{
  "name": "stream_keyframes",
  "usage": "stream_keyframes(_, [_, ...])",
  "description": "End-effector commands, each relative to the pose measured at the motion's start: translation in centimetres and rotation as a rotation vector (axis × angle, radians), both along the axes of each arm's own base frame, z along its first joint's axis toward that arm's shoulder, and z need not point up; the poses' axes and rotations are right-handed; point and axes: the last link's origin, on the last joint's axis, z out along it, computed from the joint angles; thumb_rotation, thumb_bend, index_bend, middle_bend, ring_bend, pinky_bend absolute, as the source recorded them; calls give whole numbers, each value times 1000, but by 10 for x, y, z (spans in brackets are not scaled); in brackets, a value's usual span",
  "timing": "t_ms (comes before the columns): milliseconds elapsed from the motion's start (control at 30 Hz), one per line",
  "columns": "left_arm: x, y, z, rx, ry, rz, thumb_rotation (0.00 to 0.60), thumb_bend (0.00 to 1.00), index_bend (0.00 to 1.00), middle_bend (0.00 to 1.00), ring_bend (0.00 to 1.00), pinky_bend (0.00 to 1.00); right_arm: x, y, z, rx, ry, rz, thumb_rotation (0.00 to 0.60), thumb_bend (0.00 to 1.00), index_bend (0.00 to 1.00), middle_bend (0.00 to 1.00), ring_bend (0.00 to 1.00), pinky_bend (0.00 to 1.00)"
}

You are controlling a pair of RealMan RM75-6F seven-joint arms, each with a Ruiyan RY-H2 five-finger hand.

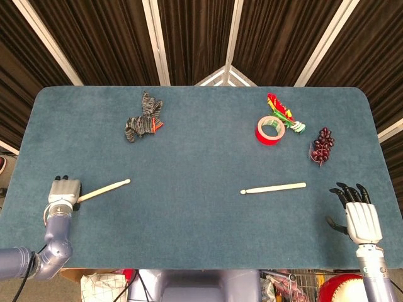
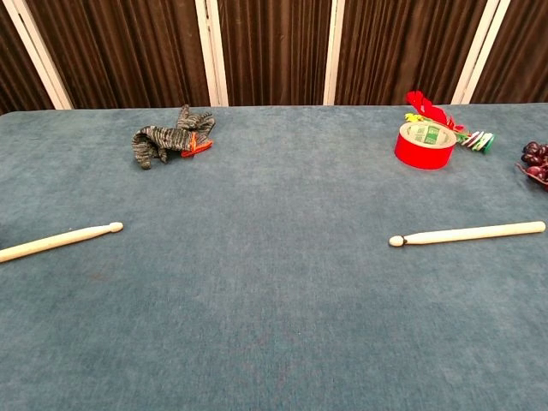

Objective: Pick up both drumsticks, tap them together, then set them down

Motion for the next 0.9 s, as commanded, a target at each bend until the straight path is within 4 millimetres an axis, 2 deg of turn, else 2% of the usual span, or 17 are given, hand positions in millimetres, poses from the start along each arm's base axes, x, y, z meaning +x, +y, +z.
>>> stream_keyframes(33, [-5, -1, 0, 1, 6, 8, 600, 480, 452, 458, 82, 85, 0, -1, -1, 3, 0, -1, 600, 236, 284, 206, 220, 95])
stream_keyframes(400, [2, 4, -8, 45, -7, -67, 600, 525, 478, 472, 82, 85, -2, -1, -3, 9, 2, -7, 600, 235, 284, 206, 220, 95])
stream_keyframes(900, [4, 4, -11, 24, -3, -45, 600, 526, 462, 462, 82, 85, -1, 0, -5, 11, 0, -8, 600, 235, 284, 207, 221, 95])
